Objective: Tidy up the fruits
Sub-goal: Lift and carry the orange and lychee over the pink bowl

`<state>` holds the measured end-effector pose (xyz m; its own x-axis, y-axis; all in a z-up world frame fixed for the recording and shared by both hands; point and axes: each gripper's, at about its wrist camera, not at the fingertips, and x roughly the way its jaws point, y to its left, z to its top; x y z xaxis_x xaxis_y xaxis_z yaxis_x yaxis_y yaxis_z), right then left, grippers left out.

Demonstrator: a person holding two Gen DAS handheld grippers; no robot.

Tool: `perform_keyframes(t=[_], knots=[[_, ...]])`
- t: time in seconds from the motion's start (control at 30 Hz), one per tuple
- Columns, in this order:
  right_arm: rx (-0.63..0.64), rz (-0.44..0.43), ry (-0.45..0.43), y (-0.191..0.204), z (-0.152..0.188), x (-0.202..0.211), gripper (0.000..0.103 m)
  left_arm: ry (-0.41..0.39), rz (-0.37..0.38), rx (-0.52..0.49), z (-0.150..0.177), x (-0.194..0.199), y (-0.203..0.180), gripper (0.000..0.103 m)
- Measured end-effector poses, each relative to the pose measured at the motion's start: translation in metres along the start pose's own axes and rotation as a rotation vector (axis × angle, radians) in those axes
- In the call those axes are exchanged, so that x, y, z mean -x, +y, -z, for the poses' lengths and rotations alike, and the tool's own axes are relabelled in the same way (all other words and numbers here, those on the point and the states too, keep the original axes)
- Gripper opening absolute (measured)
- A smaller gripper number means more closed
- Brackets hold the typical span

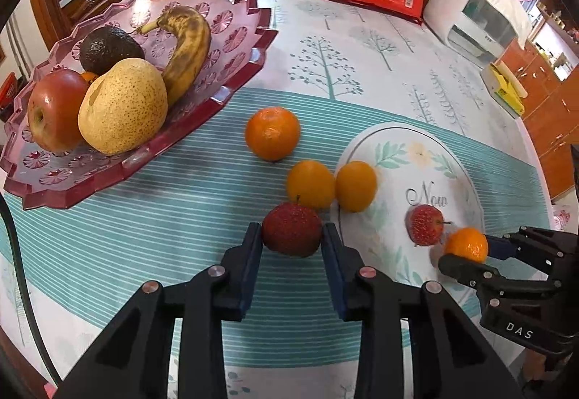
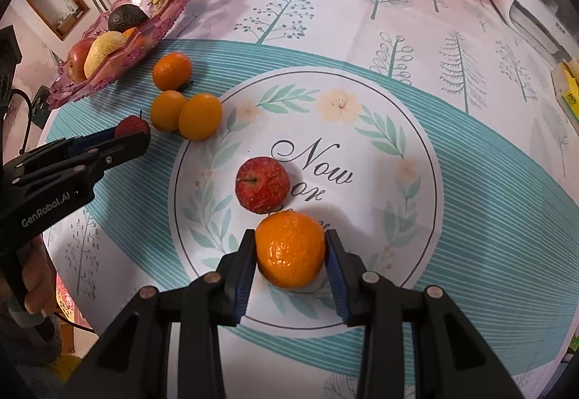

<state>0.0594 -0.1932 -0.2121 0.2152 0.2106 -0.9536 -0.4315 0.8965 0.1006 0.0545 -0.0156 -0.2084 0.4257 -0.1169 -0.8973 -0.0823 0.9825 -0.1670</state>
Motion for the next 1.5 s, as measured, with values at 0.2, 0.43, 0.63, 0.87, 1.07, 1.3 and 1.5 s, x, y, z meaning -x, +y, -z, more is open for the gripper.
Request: perform_keyframes(t=[0.2, 0.43, 0.63, 0.87, 1.07, 1.3, 1.5], knots=[[0.011, 0.015, -0.045, 0.014, -0.002, 0.021, 0.037, -0.017, 0.033, -0.043, 0.004, 0.023, -0.006, 0.032], [0.054, 0.030, -0.093, 0.048, -0.014, 0.039, 0.037, -0.080, 0.043, -0.086, 0.004, 0.065, 0.002, 0.032], [0.080, 0.027, -0.129, 0.083, -0.029, 0.053, 0.037, -0.123, 0.028, -0.084, -0.006, 0.099, 0.030, 0.032], [0.070, 0.019, -0.194, 0.127, -0.054, 0.073, 0.037, -0.168, 0.006, -0.091, -0.029, 0.138, 0.082, 0.032], [0.065, 0.043, -0.267, 0.164, -0.085, 0.093, 0.037, -0.207, 0.002, -0.090, -0.063, 0.164, 0.132, 0.032], [0.039, 0.103, -0.346, 0.190, -0.125, 0.107, 0.037, -0.240, 0.000, -0.117, -0.100, 0.175, 0.172, 0.032], [-0.038, 0.144, -0.380, 0.196, -0.153, 0.105, 0.037, -0.239, -0.003, -0.145, -0.122, 0.170, 0.194, 0.032]])
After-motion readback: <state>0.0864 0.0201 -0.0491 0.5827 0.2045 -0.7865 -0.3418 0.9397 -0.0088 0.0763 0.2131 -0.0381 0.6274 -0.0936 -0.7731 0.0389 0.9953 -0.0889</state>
